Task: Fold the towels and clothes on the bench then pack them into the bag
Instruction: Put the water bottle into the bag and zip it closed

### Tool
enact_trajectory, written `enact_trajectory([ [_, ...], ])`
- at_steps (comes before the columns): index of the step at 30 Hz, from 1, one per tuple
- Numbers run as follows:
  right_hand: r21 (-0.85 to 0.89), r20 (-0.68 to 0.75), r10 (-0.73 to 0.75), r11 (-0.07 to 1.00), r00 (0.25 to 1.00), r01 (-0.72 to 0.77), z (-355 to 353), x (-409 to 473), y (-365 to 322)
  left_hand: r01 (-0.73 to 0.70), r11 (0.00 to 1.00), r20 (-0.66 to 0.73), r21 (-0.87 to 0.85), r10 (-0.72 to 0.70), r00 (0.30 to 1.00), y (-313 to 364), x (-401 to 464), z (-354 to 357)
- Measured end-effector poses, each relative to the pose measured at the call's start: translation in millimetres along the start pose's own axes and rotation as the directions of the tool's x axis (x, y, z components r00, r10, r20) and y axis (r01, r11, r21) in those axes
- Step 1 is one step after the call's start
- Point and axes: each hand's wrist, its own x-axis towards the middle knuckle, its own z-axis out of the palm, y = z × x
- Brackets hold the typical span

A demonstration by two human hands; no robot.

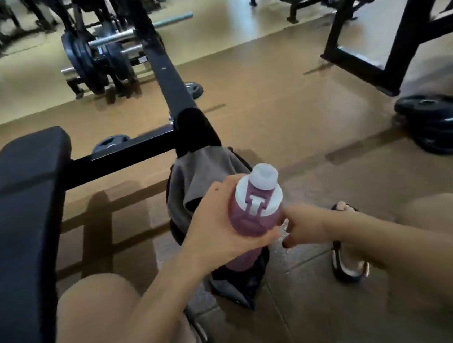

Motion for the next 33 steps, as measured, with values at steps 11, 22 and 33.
enact_trajectory([
  [11,0.389,-0.189,-0.076,0.910,0.979,0.146,-35,33,59,0.015,0.998,0.218,0.064,-0.028,0.976,-21,112,54],
  [22,0.128,-0.049,0.038,0.991,0.998,-0.031,-31,134,104,-0.040,0.900,0.283,0.434,-0.094,0.955,-55,161,62],
  [33,-0.309,0.108,0.059,0.951,0.992,-0.022,-12,186,108,0.028,0.862,0.236,0.506,-0.170,0.957,-54,159,41],
])
